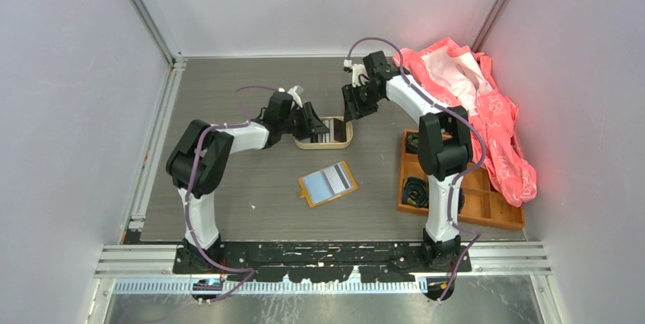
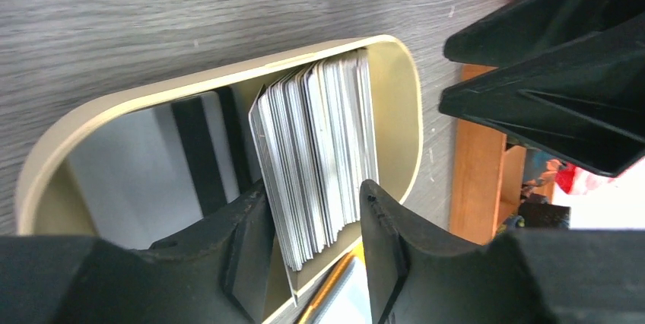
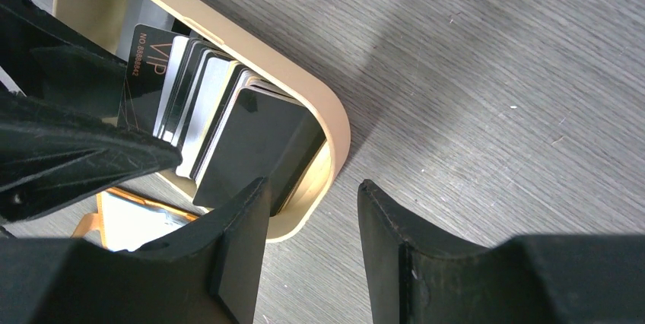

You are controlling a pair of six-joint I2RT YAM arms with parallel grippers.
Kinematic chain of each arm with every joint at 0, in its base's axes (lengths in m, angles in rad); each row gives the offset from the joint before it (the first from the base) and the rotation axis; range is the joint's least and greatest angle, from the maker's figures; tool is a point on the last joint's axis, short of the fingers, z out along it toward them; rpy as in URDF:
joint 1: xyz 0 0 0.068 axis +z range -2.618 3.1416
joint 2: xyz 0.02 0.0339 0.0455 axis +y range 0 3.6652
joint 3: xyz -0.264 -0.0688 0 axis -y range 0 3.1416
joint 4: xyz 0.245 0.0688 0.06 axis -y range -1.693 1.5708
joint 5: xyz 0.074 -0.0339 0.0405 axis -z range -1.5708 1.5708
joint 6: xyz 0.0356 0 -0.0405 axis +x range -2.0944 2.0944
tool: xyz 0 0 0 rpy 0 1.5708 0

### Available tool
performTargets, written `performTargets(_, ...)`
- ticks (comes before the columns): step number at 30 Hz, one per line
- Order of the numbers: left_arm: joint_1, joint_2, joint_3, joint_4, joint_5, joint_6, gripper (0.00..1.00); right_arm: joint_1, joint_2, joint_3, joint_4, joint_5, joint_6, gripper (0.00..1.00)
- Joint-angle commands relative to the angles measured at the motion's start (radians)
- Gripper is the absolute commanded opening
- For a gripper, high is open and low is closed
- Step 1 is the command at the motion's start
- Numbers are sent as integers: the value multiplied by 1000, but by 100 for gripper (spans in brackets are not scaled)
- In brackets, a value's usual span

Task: Put the credit cards into the card holder
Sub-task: Pick up the credit card from the storage box.

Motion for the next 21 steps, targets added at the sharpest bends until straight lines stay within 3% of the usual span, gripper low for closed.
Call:
performTargets(1, 7, -68, 6, -37, -47, 61, 43, 4, -12, 7, 14, -21, 5, 51)
performTargets(14, 14, -94, -2, -85, -93, 105, 30, 4, -13, 8, 12, -22, 4, 51)
performTargets(21, 13, -114, 1, -143, -162, 151, 11, 4, -13, 8, 10, -22, 4, 51)
